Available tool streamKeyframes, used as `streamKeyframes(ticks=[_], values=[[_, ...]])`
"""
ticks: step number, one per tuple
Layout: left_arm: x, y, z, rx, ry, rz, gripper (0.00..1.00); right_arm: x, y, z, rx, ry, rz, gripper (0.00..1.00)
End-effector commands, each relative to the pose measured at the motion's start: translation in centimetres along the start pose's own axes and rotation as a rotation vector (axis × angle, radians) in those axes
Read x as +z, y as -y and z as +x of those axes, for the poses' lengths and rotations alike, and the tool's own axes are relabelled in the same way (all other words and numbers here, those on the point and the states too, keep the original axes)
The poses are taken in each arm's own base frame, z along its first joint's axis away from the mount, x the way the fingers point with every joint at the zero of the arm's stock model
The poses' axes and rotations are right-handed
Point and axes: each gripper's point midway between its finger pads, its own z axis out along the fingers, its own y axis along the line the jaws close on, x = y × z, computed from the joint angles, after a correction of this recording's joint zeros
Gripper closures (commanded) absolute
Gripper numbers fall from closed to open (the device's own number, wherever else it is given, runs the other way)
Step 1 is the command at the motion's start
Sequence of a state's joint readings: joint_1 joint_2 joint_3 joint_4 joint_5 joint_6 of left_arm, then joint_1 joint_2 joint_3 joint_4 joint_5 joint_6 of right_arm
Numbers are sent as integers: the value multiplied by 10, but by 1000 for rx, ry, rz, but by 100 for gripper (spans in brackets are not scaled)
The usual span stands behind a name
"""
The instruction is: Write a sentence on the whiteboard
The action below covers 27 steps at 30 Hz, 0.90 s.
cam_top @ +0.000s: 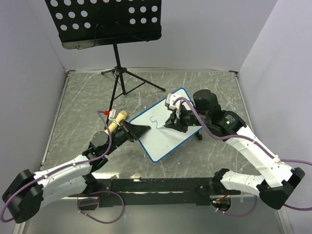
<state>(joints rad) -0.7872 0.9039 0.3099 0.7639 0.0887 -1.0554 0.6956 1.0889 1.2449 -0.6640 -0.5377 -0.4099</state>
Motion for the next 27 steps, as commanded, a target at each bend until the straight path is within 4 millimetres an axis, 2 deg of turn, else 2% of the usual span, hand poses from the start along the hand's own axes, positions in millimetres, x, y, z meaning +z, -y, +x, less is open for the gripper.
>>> streamKeyframes(ticks=[1,4,7,9,13,27], values=[[-1,71,-37,9,116,242,99,1,-14,-3,19,15,-87,100],[0,69,-34,4,107,244,99,-3,-11,-23,33,84,-90,100],[-1,67,-33,-1,106,239,99,-23,1,-50,48,174,-66,100],[-2,64,-31,-1,103,234,99,-30,11,-56,56,197,-27,100],[-2,64,-30,-3,100,236,99,-30,23,-52,57,195,34,100],[-3,70,-27,-3,81,265,99,-16,42,-35,97,121,89,100]])
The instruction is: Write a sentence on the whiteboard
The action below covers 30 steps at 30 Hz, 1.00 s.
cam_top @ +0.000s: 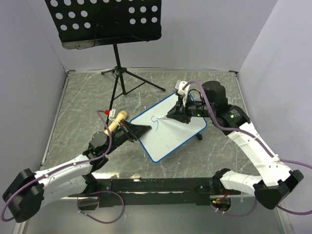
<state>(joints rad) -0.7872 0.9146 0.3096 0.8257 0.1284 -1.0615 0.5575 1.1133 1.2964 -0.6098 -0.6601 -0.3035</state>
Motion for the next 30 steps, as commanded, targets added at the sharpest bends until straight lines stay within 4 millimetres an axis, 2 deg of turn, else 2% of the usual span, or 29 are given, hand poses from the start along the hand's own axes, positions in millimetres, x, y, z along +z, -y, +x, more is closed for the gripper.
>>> streamKeyframes(ticks=[1,4,8,17,23,30], values=[[-1,56,-27,1,89,202,99,0,14,-12,-21,22,62,100],[-1,55,-27,2,92,197,99,-5,26,-10,-24,14,139,100],[-1,53,-27,2,93,191,99,-15,38,-18,-35,31,229,100],[0,54,-25,0,82,200,99,-4,23,-19,-20,37,110,100],[1,52,-24,-4,80,194,99,-3,23,-26,-20,58,110,100],[2,53,-23,-3,73,200,99,0,25,-23,-10,51,112,100]])
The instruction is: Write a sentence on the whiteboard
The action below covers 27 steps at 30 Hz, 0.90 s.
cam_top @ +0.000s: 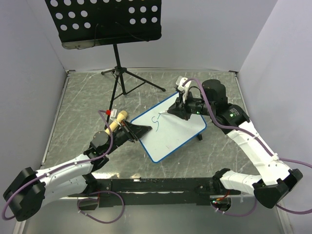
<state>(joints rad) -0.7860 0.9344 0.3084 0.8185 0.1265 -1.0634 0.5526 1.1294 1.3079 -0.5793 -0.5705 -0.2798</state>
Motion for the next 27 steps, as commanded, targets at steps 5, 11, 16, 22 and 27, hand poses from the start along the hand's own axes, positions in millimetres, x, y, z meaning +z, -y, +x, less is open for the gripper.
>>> streamKeyframes(ticks=[5,11,16,22,27], values=[[-1,63,-29,-1,95,234,99,1,5,-19,-15,40,8,100],[-3,64,-32,12,107,222,99,-3,1,-8,-17,21,7,100],[-4,62,-35,9,126,210,99,-8,-5,4,-15,6,-7,100],[-5,62,-38,15,139,204,99,-9,-13,17,-2,-20,-34,100],[-5,62,-40,20,143,200,99,-11,-18,27,8,-41,-46,100]])
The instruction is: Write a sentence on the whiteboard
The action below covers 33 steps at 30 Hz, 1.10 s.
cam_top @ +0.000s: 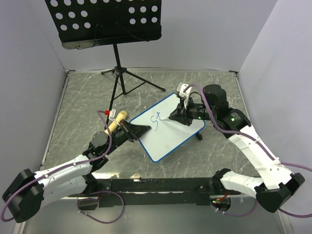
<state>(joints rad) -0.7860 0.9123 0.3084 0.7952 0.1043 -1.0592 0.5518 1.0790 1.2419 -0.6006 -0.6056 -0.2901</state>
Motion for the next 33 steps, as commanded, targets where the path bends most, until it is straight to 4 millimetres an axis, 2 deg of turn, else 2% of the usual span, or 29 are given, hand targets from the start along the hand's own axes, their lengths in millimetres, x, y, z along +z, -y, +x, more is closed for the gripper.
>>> streamKeyframes(ticks=[1,7,13,19,22,26,33], values=[[-4,63,-36,13,124,213,99,-4,-3,10,-2,-24,-1,100],[-5,63,-36,17,124,209,99,-8,5,17,1,-45,56,100],[-4,63,-34,13,116,214,99,-16,20,2,-10,-3,125,100],[-4,62,-32,10,104,217,99,-18,-2,-18,-31,67,-1,100],[-4,61,-31,8,103,214,99,-21,-4,-29,-47,102,-6,100],[-4,60,-29,1,100,217,99,-22,6,-35,-49,107,37,100],[-5,61,-29,3,98,222,99,-15,25,-24,-18,59,107,100]])
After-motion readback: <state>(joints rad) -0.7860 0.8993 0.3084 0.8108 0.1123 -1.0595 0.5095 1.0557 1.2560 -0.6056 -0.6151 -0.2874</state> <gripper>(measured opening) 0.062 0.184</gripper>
